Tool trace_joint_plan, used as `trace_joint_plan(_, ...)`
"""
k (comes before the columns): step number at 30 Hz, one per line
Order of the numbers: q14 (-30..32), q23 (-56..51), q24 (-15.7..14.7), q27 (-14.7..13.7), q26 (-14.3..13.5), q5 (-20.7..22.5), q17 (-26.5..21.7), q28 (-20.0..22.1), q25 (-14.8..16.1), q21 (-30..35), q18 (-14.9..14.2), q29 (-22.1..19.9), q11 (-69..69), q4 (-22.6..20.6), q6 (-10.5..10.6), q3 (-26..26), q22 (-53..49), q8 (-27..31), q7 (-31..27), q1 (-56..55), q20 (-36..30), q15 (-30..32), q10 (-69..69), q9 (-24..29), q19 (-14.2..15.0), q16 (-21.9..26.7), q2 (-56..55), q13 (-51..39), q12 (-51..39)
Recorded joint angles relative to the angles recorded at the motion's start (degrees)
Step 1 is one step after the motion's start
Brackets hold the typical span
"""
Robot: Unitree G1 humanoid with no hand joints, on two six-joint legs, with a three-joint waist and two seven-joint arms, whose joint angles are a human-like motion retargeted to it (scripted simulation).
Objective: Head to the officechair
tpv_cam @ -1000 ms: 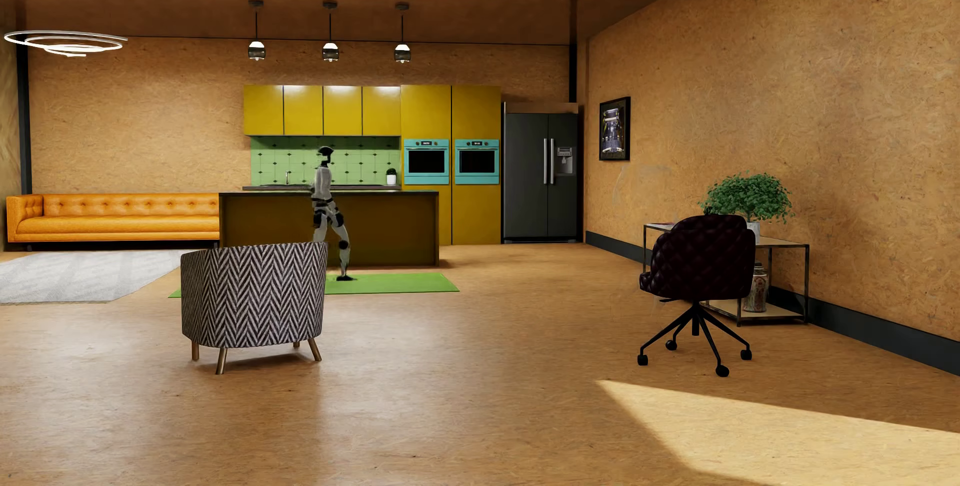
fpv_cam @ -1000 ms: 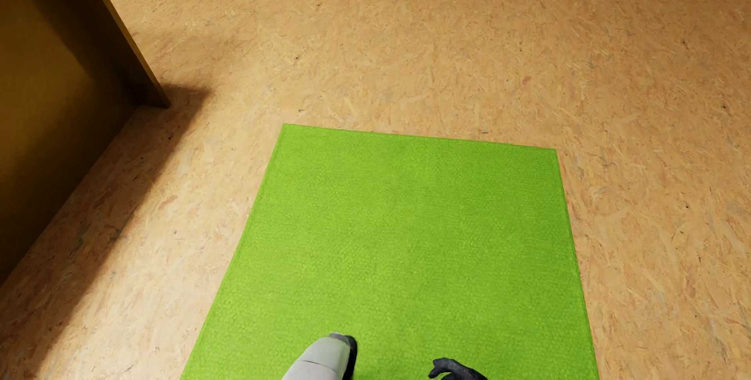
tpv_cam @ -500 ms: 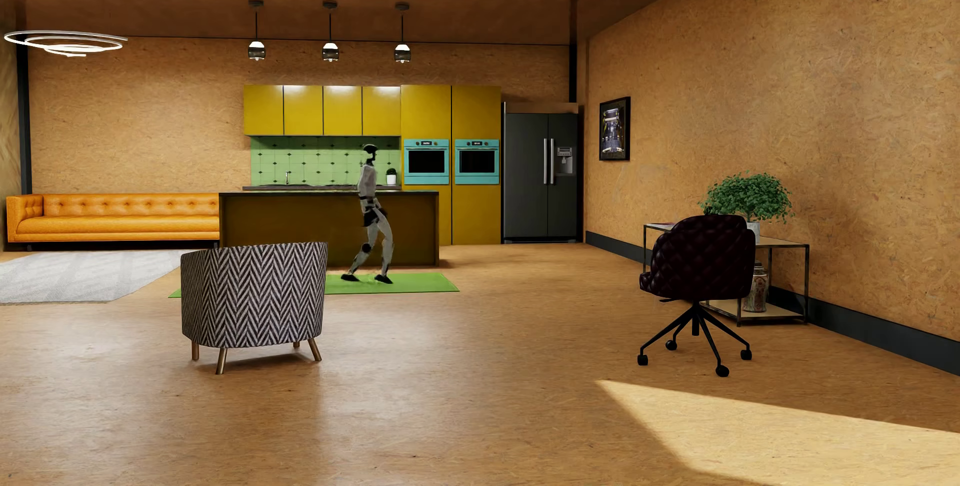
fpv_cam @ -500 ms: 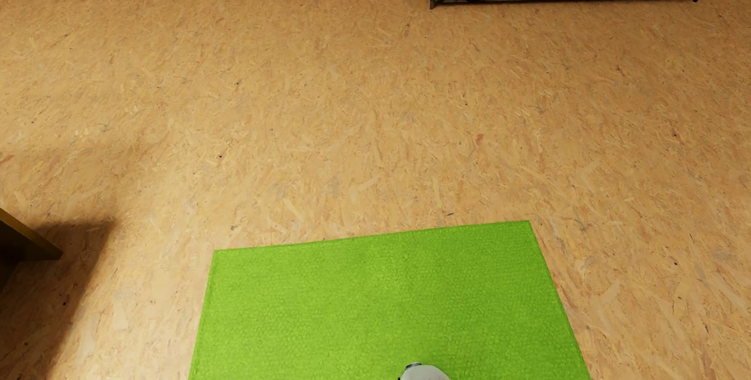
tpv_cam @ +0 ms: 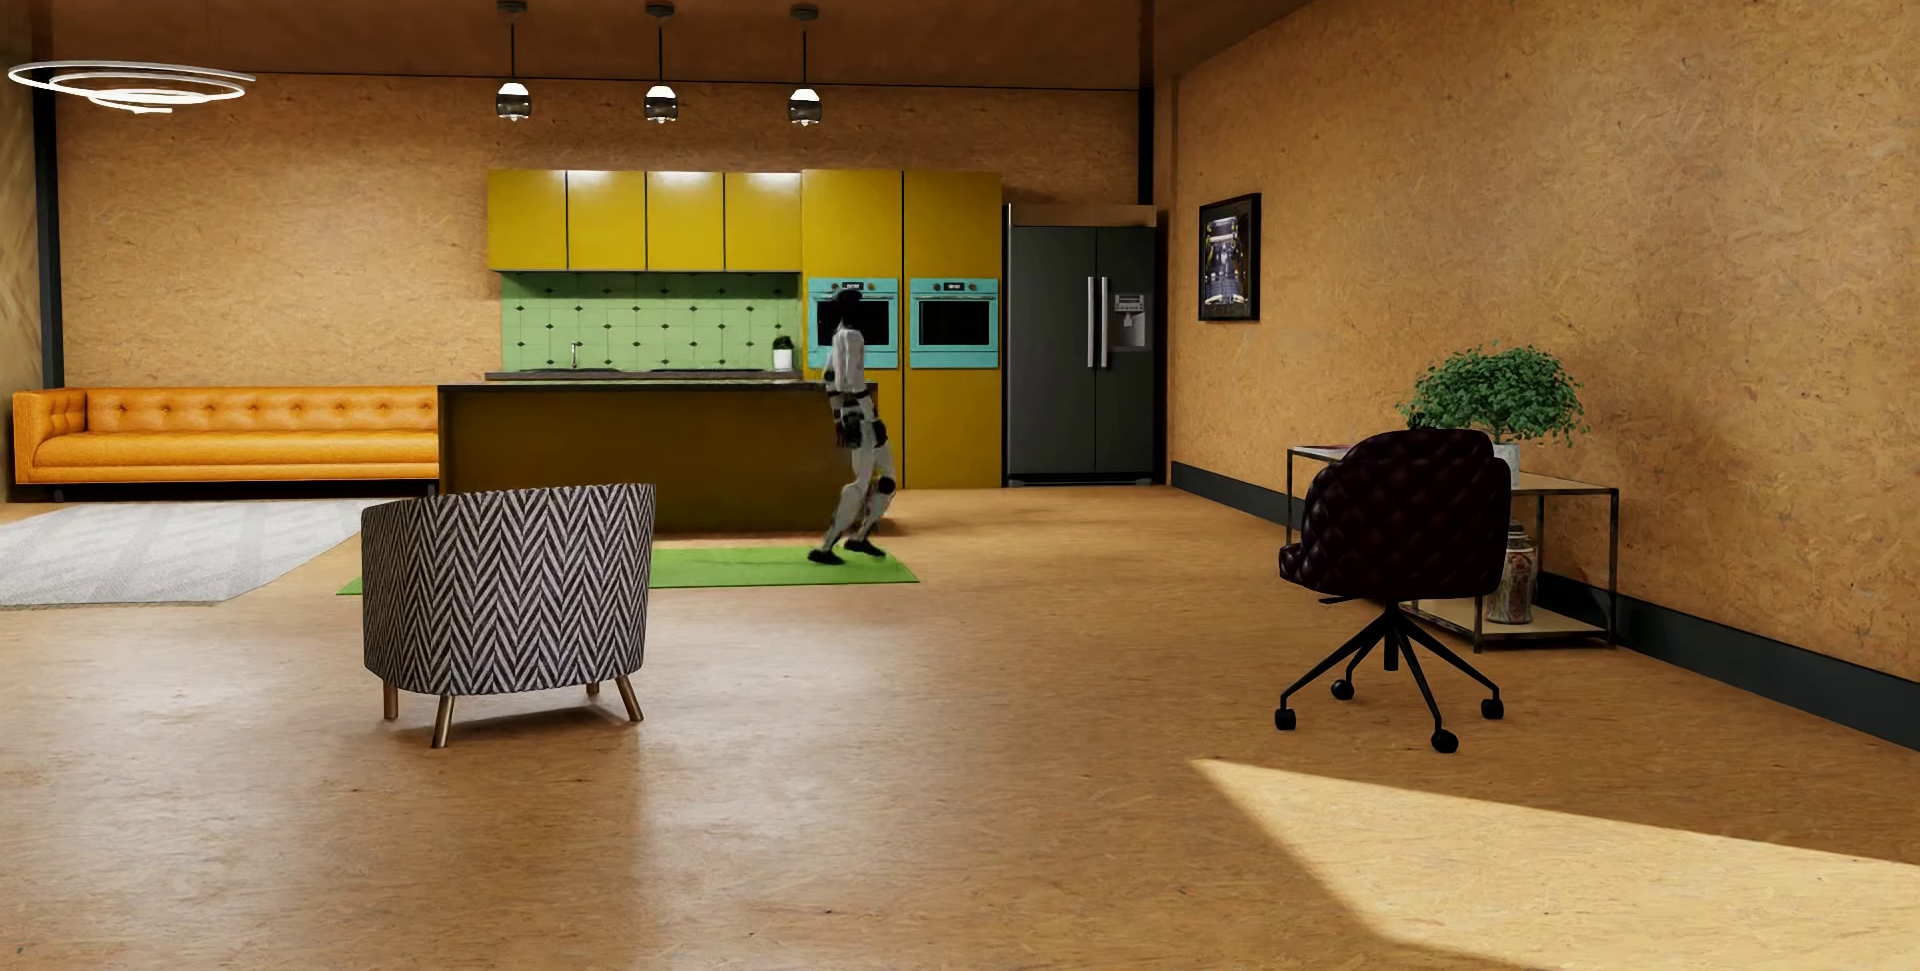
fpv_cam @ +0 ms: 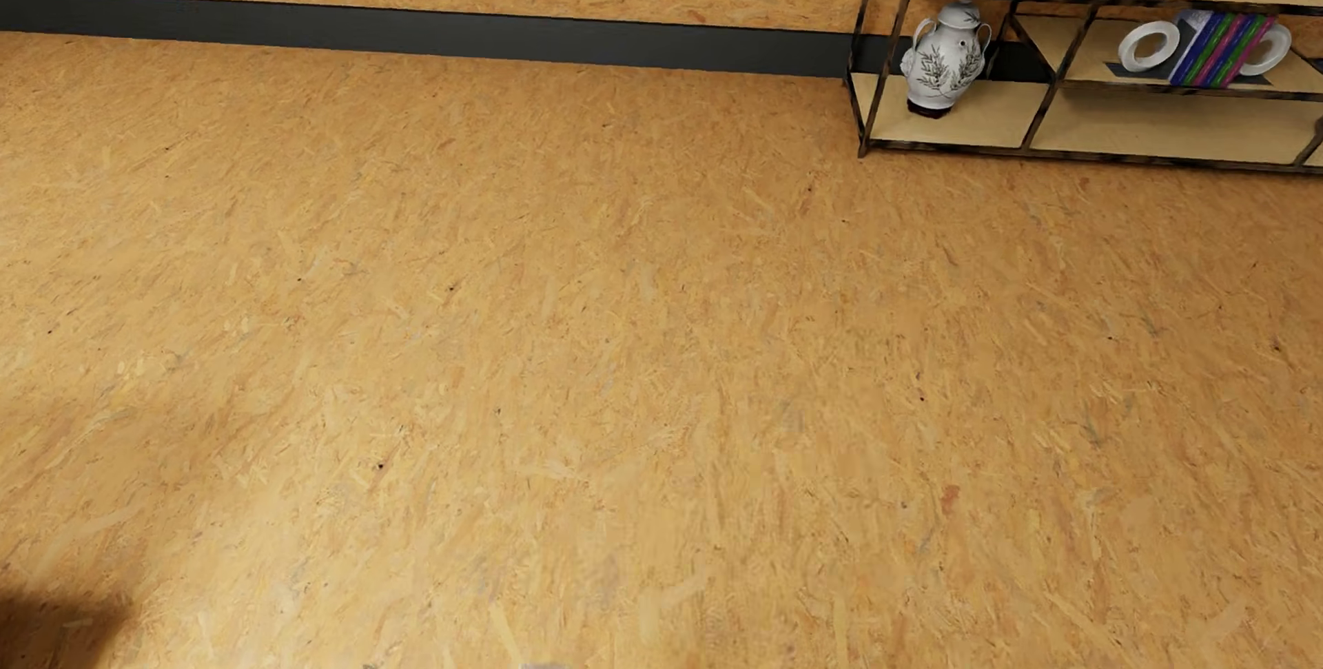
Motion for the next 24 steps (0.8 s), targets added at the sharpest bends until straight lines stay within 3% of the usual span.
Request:
trace_joint_plan(2,10.1,-1.5,0.0,0.0,0.0,-0.6,-0.8,0.0,0.0,-4.9,0.0,0.0,-1.6,0.4,-0.3,2.4,1.7,0.0,0.0,-3.0,-1.3,-7.0,-18.2,-1.8,0.0,0.4,5.6,-3.5,0.3)
trace_joint_plan(3,15.4,-1.7,0.0,0.0,0.0,-0.5,-0.8,0.0,0.0,-7.4,0.0,0.0,-1.5,0.5,-0.8,2.3,2.5,0.0,0.0,-5.3,-1.0,-7.8,-41.9,-2.7,0.0,0.5,7.4,-4.7,0.4)
trace_joint_plan(4,10.8,-3.2,0.0,0.0,0.0,-1.7,-1.7,0.0,0.0,-7.8,0.0,0.0,-0.3,0.5,-1.2,3.9,2.4,0.0,0.0,-7.7,-2.0,-6.3,-22.6,-2.7,0.0,0.8,9.0,-5.3,0.3)
trace_joint_plan(5,11.4,-4.7,0.0,0.0,0.0,-3.5,-1.7,0.0,0.0,-11.0,0.0,0.0,2.2,-1.1,-2.1,5.5,3.2,0.0,0.0,-8.7,-3.0,-2.9,-17.3,-2.0,0.0,1.0,11.5,-4.1,-0.1)
trace_joint_plan(6,14.3,-3.8,0.0,0.0,0.0,-5.1,-0.7,0.0,0.0,-12.5,0.0,0.0,8.1,-2.4,-3.2,6.6,4.3,0.0,0.0,-9.9,-3.3,4.4,-12.2,-3.0,0.0,0.9,10.8,-2.9,-0.1)
trace_joint_plan(7,12.3,-2.0,0.0,0.0,0.0,-7.7,1.2,0.0,0.0,-13.1,0.0,0.0,18.4,-5.2,-5.1,6.8,5.7,0.0,0.0,-8.1,-3.1,16.1,-7.6,-2.6,0.0,0.8,8.6,-1.1,-0.3)
trace_joint_plan(8,9.2,-1.1,0.0,0.0,0.0,-7.4,1.8,0.0,0.0,-12.3,0.0,0.0,33.2,-7.2,-4.9,5.5,6.2,0.0,0.0,-6.0,-2.1,25.4,-6.8,-2.6,0.0,0.4,1.9,0.5,-1.1)
trace_joint_plan(9,6.3,0.1,0.0,0.0,0.0,-8.5,2.6,0.0,0.0,-10.6,0.0,0.0,48.0,-9.5,-5.2,4.2,4.9,0.0,0.0,-1.9,-0.5,25.5,-7.4,-1.4,0.0,0.0,-5.0,1.2,-1.3)
trace_joint_plan(10,5.0,1.1,0.0,0.0,0.0,-8.2,2.6,0.0,0.0,-6.6,0.0,0.0,56.1,-8.9,-4.4,2.0,3.1,0.0,0.0,3.5,-1.0,22.0,-9.5,-0.4,0.0,0.1,-11.7,1.3,-2.2)
trace_joint_plan(11,4.4,2.4,0.0,0.0,0.0,-6.6,3.8,0.0,0.0,-6.6,0.0,0.0,56.6,-7.6,-2.6,-1.4,0.7,0.0,0.0,8.2,-0.8,21.2,-11.8,-0.3,0.0,-0.1,-17.8,2.8,-2.7)
trace_joint_plan(12,3.6,-0.7,0.0,0.0,0.0,-6.2,2.4,0.0,0.0,-5.2,0.0,0.0,50.6,-7.4,-1.1,-5.5,-1.8,0.0,0.0,12.1,-1.3,23.2,-14.1,0.3,0.0,0.2,-22.8,5.4,-3.9)
trace_joint_plan(13,2.8,4.4,0.0,0.0,0.0,-5.4,3.3,0.0,0.0,-2.3,0.0,0.0,38.8,-6.1,-0.5,-8.3,-4.0,0.0,0.0,16.9,-1.5,28.2,-16.1,0.8,0.0,0.9,-25.7,5.8,-5.0)
trace_joint_plan(14,1.7,5.9,0.0,0.0,0.0,-5.4,3.9,0.0,0.0,-4.5,0.0,0.0,25.4,-6.2,-0.1,-11.0,-6.5,0.0,0.0,20.2,0.0,30.7,-18.5,0.0,0.0,1.1,-29.0,7.5,-5.6)
trace_joint_plan(15,-0.1,7.4,0.0,0.0,0.0,-4.8,3.9,0.0,0.0,-4.8,0.0,0.0,11.4,-6.0,0.1,-12.6,-8.7,0.0,0.0,24.9,1.0,24.8,-20.8,-0.5,0.0,1.5,-29.7,8.9,-6.0)
trace_joint_plan(16,-2.5,7.7,0.0,0.0,0.0,-4.4,3.5,0.0,0.0,-3.1,0.0,0.0,4.1,-7.1,-0.7,-13.5,-10.8,0.0,0.0,28.5,3.0,4.7,-22.6,-1.5,0.0,2.2,-29.6,9.8,-6.7)
trace_joint_plan(17,-5.8,7.7,0.0,0.0,0.0,-4.8,2.9,0.0,0.0,-1.8,0.0,0.0,-16.3,-7.4,-1.0,-14.0,-12.3,0.0,0.0,30.4,4.7,20.9,-22.6,-3.0,0.0,3.1,-30.8,11.1,-7.0)
trace_joint_plan(18,-7.9,8.3,0.0,0.0,0.0,-4.8,2.6,0.0,0.0,-0.5,0.0,0.0,-18.0,-8.3,-1.4,-14.7,-12.3,0.0,0.0,32.1,6.2,23.1,-22.4,-3.5,0.0,3.4,-31.9,12.3,-7.3)
trace_joint_plan(19,-8.2,9.0,0.0,0.0,0.0,-3.9,2.4,0.0,0.0,0.4,0.0,0.0,2.7,-8.0,-0.7,-15.7,-11.7,0.0,0.0,33.8,8.2,3.3,-20.7,-3.0,0.0,3.1,-33.9,12.8,-6.8)
trace_joint_plan(20,-5.8,9.6,0.0,0.0,0.0,-1.9,2.2,0.0,0.0,0.5,0.0,0.0,4.6,-7.4,0.2,-15.9,-10.2,0.0,0.0,34.8,10.1,9.9,-16.9,-2.9,0.0,2.5,-34.1,13.5,-6.0)
trace_joint_plan(21,2.4,10.3,0.0,0.0,0.0,1.2,2.1,0.0,0.0,-0.3,0.0,0.0,4.7,-4.3,2.7,-15.6,-8.4,0.0,0.0,31.7,10.7,19.6,-7.2,-3.2,0.0,1.5,-34.0,14.0,-5.2)
trace_joint_plan(22,13.0,11.3,0.0,0.0,0.0,3.6,1.7,0.0,0.0,0.2,0.0,0.0,8.8,-1.9,3.8,-14.5,-5.8,0.0,0.0,28.5,10.2,26.2,6.0,-2.0,0.0,0.6,-32.8,14.3,-3.9)
trace_joint_plan(23,12.2,10.9,0.0,0.0,0.0,5.5,1.5,0.0,0.0,-0.8,0.0,0.0,10.7,-0.2,4.2,-13.4,-4.4,0.0,0.0,21.9,9.8,27.5,19.0,-1.3,0.0,0.3,-30.8,13.9,-2.9)
trace_joint_plan(24,5.8,9.3,0.0,0.0,0.0,6.3,1.1,0.0,0.0,-2.4,0.0,0.0,9.9,0.6,4.1,-13.3,-3.3,0.0,0.0,15.9,8.6,26.6,25.2,0.5,0.0,0.2,-26.2,13.4,-2.4)
